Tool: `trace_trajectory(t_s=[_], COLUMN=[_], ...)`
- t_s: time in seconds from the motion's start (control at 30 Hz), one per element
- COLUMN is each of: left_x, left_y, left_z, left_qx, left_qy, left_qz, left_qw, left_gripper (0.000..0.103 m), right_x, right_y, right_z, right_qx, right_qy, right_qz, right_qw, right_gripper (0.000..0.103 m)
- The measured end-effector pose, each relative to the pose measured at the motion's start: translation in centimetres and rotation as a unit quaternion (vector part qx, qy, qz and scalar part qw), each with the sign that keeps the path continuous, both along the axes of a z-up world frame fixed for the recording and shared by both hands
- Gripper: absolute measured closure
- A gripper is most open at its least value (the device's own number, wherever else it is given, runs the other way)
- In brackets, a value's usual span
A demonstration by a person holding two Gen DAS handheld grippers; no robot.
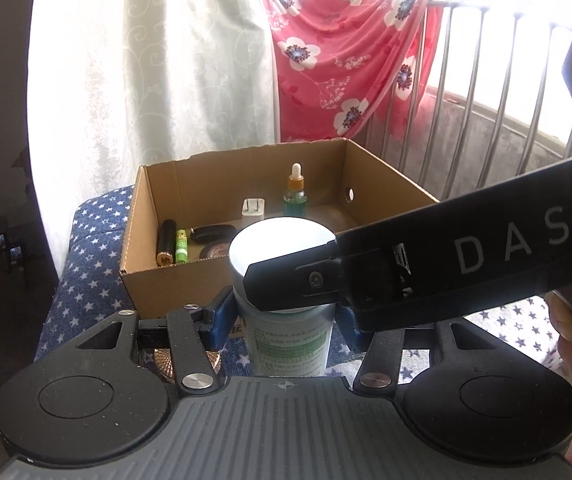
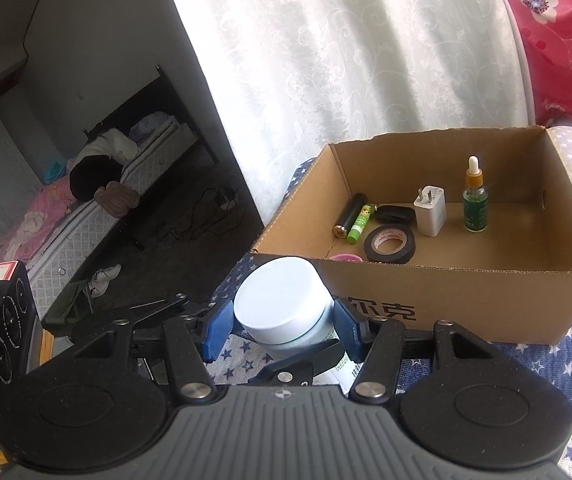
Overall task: Organize rigid objects
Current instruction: 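Lift the white jar with the right gripper and carry it toward the box, then lower the white jar into the box and open the right gripper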
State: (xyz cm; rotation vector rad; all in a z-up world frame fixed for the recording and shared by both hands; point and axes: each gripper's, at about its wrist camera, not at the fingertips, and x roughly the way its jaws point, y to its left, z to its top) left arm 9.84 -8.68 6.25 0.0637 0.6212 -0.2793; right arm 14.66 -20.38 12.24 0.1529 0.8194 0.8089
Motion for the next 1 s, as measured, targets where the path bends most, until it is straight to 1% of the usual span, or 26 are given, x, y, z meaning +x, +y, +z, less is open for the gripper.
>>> trace_trajectory(t_s=[0.17, 0.3, 0.4, 0.53, 0.7, 0.77, 0.9, 1.0], left_x=[0.0, 1.1, 2.8, 6.2, 10.3, 12.2, 15.4, 16.8], left_y=[0.4, 0.2, -0.4, -1.7, -4.0, -5.0, -6.3, -7.3], left_z=[3.1, 5.1, 6.1, 6.6, 5.3, 4.2, 1.7, 0.1], left_qx=[-0.006, -0.011, -0.016, -0.026, -0.03, -0.034, -0.054, -0.051], left_qy=[-0.026, -0.041, -0.043, -0.026, 0.004, 0.022, 0.07, 0.092], left_qz=[-0.01, -0.02, -0.035, -0.054, -0.07, -0.073, -0.075, -0.072], left_qw=[0.9996, 0.9989, 0.9984, 0.9978, 0.9971, 0.9965, 0.9933, 0.9918], left_gripper=[0.051, 0.051, 0.051, 0.051, 0.051, 0.051, 0.051, 0.051], right_x=[-0.2, 0.9, 2.3, 4.9, 9.2, 11.1, 14.0, 15.4], right_y=[-0.1, -0.5, -0.9, -1.9, -3.6, -4.3, -5.1, -5.3], right_z=[3.3, 5.6, 6.8, 7.5, 6.2, 5.1, 2.4, 0.3], right_qx=[0.009, 0.021, 0.019, 0.012, 0.003, -0.005, -0.026, -0.041], right_qy=[-0.029, -0.04, -0.05, -0.057, -0.04, -0.032, -0.014, -0.004], right_qz=[0.004, 0.002, -0.006, -0.022, -0.042, -0.048, -0.062, -0.062], right_qw=[1.0, 0.999, 0.999, 0.998, 0.998, 0.998, 0.998, 0.997], right_gripper=[0.045, 0.045, 0.045, 0.045, 0.045, 0.045, 0.046, 0.046])
